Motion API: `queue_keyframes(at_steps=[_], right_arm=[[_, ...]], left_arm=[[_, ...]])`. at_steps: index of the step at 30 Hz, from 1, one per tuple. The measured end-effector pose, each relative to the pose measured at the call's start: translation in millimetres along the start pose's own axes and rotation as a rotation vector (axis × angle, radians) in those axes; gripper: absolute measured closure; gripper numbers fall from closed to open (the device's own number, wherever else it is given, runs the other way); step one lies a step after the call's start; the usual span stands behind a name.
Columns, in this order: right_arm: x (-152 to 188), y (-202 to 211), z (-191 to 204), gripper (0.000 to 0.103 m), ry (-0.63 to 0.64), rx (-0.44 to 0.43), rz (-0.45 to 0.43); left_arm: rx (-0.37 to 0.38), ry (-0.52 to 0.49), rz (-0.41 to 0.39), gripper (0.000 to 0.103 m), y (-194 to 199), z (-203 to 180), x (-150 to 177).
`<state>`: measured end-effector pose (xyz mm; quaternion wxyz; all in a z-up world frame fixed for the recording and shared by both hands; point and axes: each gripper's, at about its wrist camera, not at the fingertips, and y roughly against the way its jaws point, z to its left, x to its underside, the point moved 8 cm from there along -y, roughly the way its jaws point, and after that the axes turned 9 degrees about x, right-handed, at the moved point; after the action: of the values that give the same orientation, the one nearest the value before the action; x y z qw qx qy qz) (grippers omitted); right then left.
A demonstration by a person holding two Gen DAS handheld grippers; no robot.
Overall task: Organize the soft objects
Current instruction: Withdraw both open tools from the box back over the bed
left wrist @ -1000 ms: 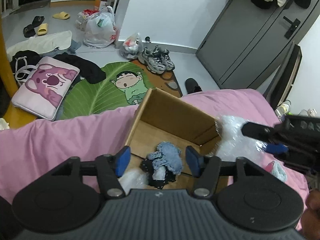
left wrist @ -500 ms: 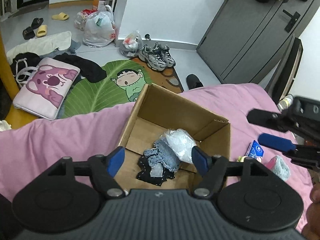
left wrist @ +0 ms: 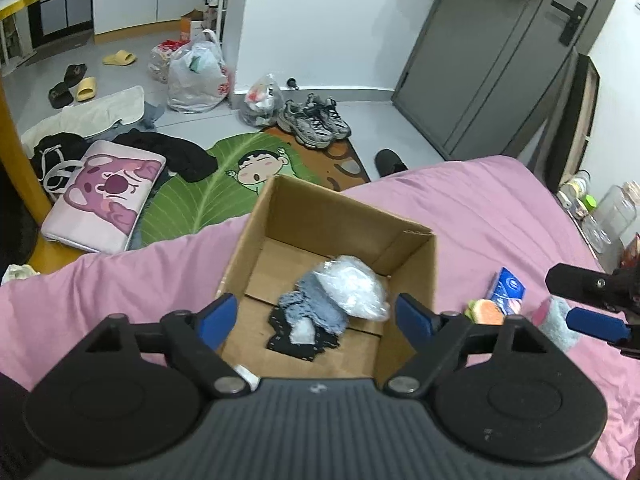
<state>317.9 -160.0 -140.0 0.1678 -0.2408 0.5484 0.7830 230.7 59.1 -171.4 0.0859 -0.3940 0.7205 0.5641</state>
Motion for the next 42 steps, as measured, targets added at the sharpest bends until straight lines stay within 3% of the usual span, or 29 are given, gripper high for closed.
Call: queue_keyframes(at_steps=[8,15,20,28,32,42], right_arm=[[3,16,-23,0.010,-0.023,-0.004,-0.008],[9,24,-39,0.004,-0.041,0.005,0.007],[9,37,-48,0.000,-0.029,0.003,-0.018],[13,48,-66,0.000,-0.019,-0.008,-0.008],[15,55,-80,0.000,-0.018,0.023,-0.009],[14,66,-121,0.000,-0.113,0.011,-0.031]], left_arm=[[-0.038,-0.057,0.027,0.005,10,-17,8],[-0.056,-0.088,0.057,0.003,17,-32,14],[-0.026,-0.134,0.071,0.000,23,-51,17],[-0.013,-0.170,0.040,0.000,32,-76,20],[0.039,-0.164,0.039,0.000,33,-86,25],[0.014,-0.214,0.052,0.000,36,-119,34]])
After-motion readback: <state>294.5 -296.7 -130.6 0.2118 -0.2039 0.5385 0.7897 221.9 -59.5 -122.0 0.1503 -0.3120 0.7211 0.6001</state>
